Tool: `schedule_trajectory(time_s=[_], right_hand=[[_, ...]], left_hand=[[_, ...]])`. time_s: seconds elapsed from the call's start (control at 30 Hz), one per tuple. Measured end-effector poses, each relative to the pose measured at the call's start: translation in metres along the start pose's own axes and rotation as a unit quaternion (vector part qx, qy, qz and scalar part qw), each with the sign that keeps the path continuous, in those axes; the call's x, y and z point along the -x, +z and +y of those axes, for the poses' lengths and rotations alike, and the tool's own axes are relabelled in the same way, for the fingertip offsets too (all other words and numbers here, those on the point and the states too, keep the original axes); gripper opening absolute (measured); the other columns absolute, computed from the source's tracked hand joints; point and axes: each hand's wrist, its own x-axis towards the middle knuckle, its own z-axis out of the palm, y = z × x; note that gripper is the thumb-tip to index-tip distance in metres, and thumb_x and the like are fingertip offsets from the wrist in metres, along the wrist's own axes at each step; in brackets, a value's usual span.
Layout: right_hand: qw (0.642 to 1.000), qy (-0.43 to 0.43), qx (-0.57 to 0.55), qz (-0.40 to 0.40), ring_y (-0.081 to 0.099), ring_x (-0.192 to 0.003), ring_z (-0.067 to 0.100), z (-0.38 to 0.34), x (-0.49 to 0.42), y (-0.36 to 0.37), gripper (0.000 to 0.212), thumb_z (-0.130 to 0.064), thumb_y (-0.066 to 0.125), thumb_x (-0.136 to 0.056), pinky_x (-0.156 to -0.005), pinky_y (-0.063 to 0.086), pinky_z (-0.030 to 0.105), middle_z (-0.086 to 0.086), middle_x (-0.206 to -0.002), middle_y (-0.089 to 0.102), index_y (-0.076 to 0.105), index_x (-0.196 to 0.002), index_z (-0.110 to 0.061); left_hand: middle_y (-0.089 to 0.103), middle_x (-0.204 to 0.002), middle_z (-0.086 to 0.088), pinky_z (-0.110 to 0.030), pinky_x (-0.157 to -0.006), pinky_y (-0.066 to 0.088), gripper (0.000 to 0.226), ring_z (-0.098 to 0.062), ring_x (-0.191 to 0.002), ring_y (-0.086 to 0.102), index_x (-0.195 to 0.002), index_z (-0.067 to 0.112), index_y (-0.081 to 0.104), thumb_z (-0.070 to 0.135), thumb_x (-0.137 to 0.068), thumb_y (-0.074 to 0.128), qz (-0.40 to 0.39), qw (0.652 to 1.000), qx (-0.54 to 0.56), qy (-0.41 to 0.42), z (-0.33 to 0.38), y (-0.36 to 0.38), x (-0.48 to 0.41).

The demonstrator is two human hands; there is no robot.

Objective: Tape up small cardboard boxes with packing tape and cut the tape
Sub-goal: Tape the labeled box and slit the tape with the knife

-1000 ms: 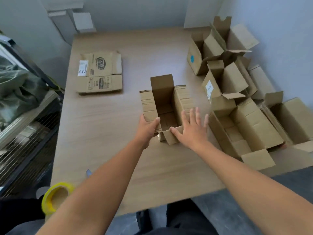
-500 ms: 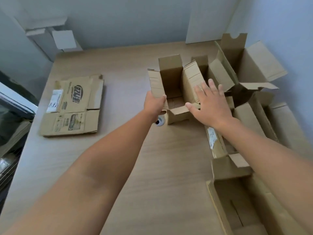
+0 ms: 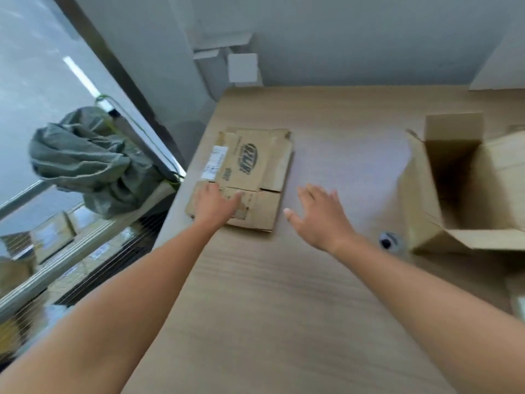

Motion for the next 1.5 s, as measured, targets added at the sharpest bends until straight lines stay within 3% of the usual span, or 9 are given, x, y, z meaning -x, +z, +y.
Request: schedule_trajectory(time_s=[0.13,0.47,0.67,0.8,0.97,1.17,1.3,1.37,1.5], right_hand=[[0.993,0.091,-0.042,-0.058,0.013,-0.152,0.036,-0.049,-0.057,0.065,0.081,-0.061,0.039,-0.099,-0.124,0.012,0.048,0.021,-0.164,0.012,0.012,-0.160,-0.016],[0.954,0.210,-0.199,0.077,0.025,-0.150,0.028,-0.088,-0.076,0.109,0.074,-0.046,0.055,-0.097,-0.120,0.025,0.040,0.011,-0.162,0.018,0.022,-0.158,-0.019],[0.930,0.238,-0.245,0.133,0.043,-0.137,0.025,-0.085,-0.012,0.083,0.064,-0.037,0.059,-0.098,-0.112,0.031,0.032,0.008,-0.149,0.038,0.035,-0.153,-0.014],[0.906,0.279,-0.301,0.108,0.052,-0.122,0.022,-0.081,0.080,0.065,0.067,-0.048,0.053,-0.098,-0.093,0.038,0.035,0.001,-0.132,0.054,0.026,-0.155,-0.026],[0.886,0.259,-0.346,0.169,0.046,-0.134,0.020,-0.075,0.195,0.030,0.067,-0.050,0.052,-0.099,-0.109,0.037,0.039,0.006,-0.149,0.046,0.030,-0.155,-0.019],[0.867,0.133,-0.417,0.238,0.043,-0.133,0.003,-0.075,0.278,-0.034,0.076,-0.062,0.043,-0.089,-0.098,0.032,0.007,-0.001,-0.155,0.040,0.034,-0.154,-0.024],[0.888,0.087,-0.414,0.182,0.035,-0.144,0.014,-0.075,0.322,-0.031,0.067,-0.052,0.042,-0.097,-0.121,0.027,0.036,0.002,-0.159,0.036,0.033,-0.156,-0.021],[0.896,0.085,-0.404,0.162,0.038,-0.142,0.014,-0.074,0.346,-0.022,0.063,-0.046,0.046,-0.098,-0.121,0.029,0.039,0.004,-0.156,0.041,0.037,-0.154,-0.018],[0.907,0.057,-0.398,0.125,0.057,-0.125,0.008,-0.082,0.396,0.003,0.052,-0.043,0.057,-0.093,-0.112,0.043,0.044,-0.005,-0.134,0.062,0.055,-0.141,-0.023]], left_hand=[[0.043,-0.150,-0.013,-0.048,-0.116,0.034,0.096,-0.031,-0.141,0.037,-0.150,0.010,0.035,0.072,-0.082,0.063,-0.058,0.997,0.038,-0.042,-0.073,-0.011,-0.044],[0.062,-0.115,-0.001,-0.047,-0.088,0.056,0.027,-0.021,-0.102,0.063,-0.119,0.015,0.057,0.031,-0.097,0.060,-0.017,0.976,0.218,0.009,-0.089,-0.018,-0.053],[0.071,-0.102,0.001,-0.026,-0.073,0.059,0.008,-0.015,-0.097,0.069,-0.108,0.017,0.057,0.023,-0.104,0.054,-0.102,0.905,0.412,0.026,-0.098,-0.055,-0.002],[0.073,-0.101,-0.001,-0.032,-0.087,0.058,0.007,-0.016,-0.098,0.069,-0.106,0.018,0.059,0.015,-0.103,0.054,-0.148,0.858,0.475,0.131,-0.111,-0.071,0.073],[0.064,-0.094,0.015,-0.022,-0.081,0.050,0.019,-0.005,-0.092,0.060,-0.102,0.027,0.059,0.009,-0.098,0.055,-0.216,0.829,0.393,0.332,-0.103,-0.110,0.185],[0.051,-0.116,0.020,-0.036,-0.111,0.024,0.016,-0.004,-0.119,0.037,-0.110,0.045,0.058,0.032,-0.099,0.058,-0.220,0.818,0.022,0.531,-0.088,-0.144,0.309],[0.045,-0.125,0.027,-0.047,-0.118,0.007,0.012,-0.011,-0.142,0.020,-0.109,0.045,0.058,0.040,-0.099,0.053,-0.176,0.760,-0.057,0.622,-0.103,-0.140,0.366],[0.036,-0.142,0.024,-0.047,-0.119,0.003,0.012,-0.013,-0.148,0.008,-0.105,0.046,0.059,0.042,-0.098,0.051,-0.147,0.780,-0.033,0.607,-0.122,-0.137,0.382],[0.014,-0.158,0.018,-0.052,-0.121,0.005,0.020,-0.005,-0.148,-0.001,-0.090,0.045,0.064,0.028,-0.096,0.058,-0.068,0.900,0.150,0.403,-0.152,-0.107,0.405]])
